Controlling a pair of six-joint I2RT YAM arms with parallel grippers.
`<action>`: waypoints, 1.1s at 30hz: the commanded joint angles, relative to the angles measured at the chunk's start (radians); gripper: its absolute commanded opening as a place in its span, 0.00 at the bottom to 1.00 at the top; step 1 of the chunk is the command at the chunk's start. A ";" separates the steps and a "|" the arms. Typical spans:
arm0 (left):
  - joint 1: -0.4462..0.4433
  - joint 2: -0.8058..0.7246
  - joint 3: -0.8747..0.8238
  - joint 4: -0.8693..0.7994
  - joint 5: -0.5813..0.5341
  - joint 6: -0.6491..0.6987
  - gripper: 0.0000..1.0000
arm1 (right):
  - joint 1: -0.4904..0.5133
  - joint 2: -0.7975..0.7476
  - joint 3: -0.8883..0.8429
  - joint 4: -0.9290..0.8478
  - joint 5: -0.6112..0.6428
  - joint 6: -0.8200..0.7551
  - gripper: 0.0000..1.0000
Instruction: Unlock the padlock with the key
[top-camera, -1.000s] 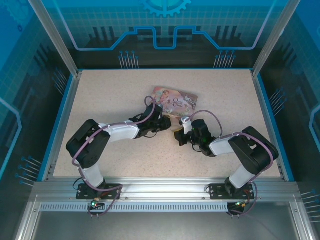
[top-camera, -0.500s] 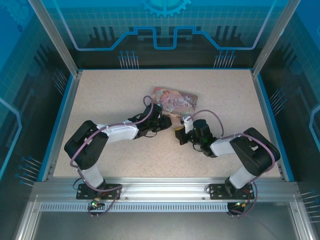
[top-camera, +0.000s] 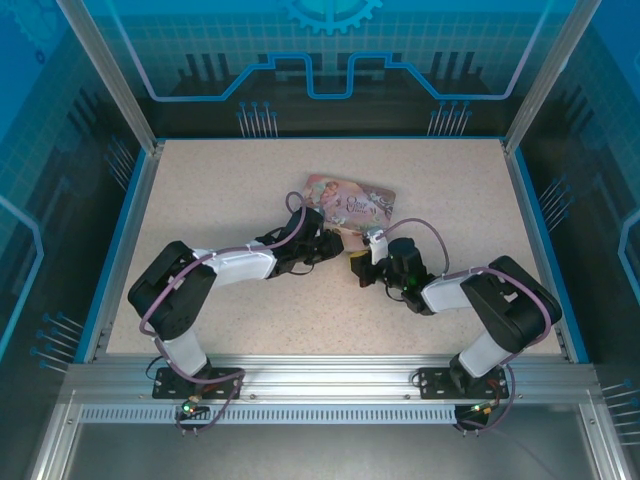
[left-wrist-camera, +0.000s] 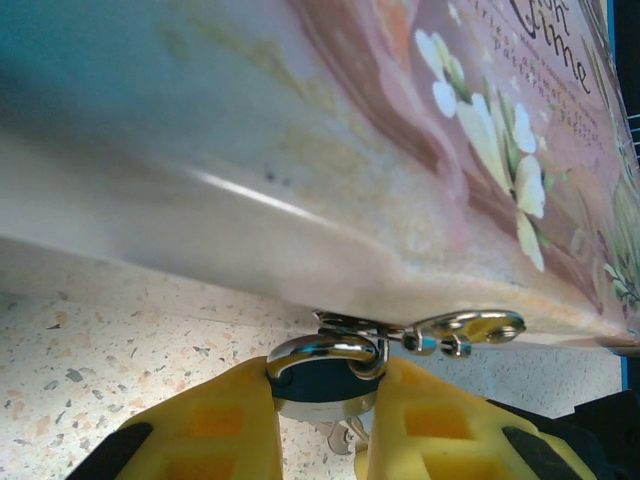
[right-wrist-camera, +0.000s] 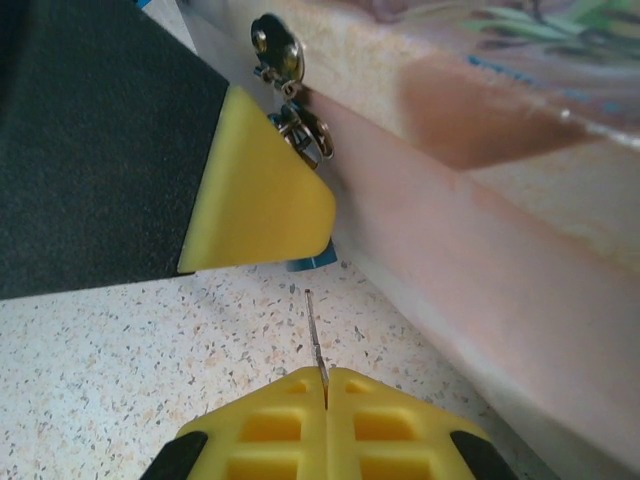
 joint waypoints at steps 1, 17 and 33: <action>-0.009 -0.047 -0.007 0.064 0.032 -0.020 0.15 | -0.008 0.011 0.011 0.050 -0.011 0.016 0.00; -0.009 -0.048 -0.014 0.086 0.043 -0.074 0.14 | -0.006 0.031 0.020 0.059 -0.023 0.015 0.00; 0.014 -0.068 -0.029 0.099 0.110 -0.235 0.11 | -0.028 -0.105 -0.088 -0.040 -0.017 -0.054 0.00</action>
